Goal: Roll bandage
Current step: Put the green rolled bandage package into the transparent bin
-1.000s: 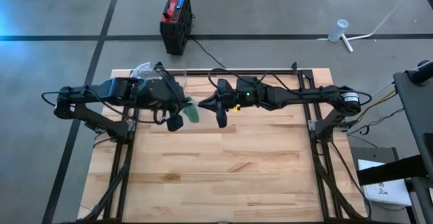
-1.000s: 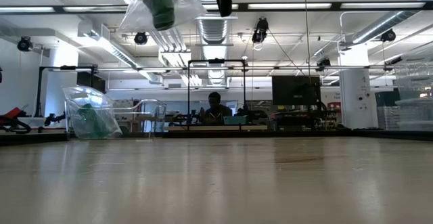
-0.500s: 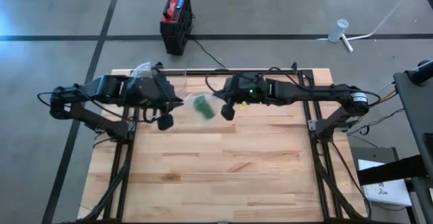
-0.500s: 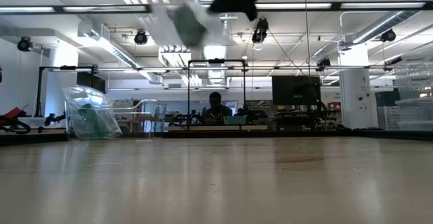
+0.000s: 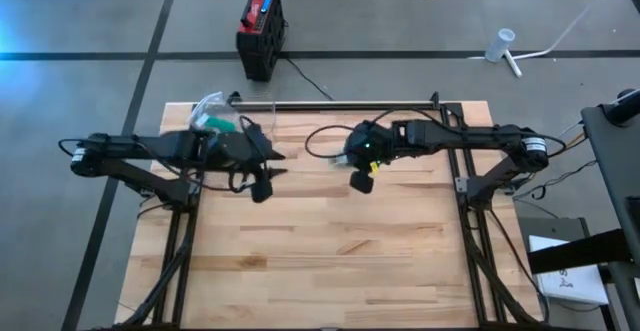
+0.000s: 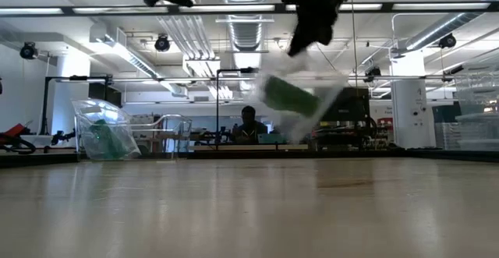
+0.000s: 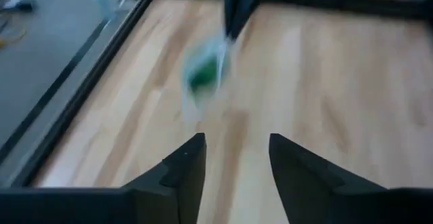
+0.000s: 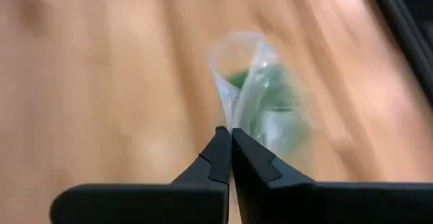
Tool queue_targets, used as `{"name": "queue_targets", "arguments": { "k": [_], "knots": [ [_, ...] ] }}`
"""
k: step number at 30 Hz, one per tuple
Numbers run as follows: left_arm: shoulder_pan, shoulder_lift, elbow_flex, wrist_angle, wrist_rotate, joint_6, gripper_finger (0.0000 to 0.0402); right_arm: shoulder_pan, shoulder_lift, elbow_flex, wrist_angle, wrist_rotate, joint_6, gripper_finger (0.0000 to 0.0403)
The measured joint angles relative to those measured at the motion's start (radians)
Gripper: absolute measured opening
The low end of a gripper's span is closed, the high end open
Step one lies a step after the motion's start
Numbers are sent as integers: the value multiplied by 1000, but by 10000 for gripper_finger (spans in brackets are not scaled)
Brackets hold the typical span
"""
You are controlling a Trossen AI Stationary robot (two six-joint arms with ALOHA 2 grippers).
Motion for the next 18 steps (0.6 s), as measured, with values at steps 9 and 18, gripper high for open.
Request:
{"name": "queue_targets", "arguments": {
  "k": [9,18],
  "knots": [
    [-153,61,-428,905,71,76,164,-50,1,1,15,318,12,0],
    [-183,236,-657,1509,-130,96,139,-47,3,-5,176,110,137,0]
  ]
}}
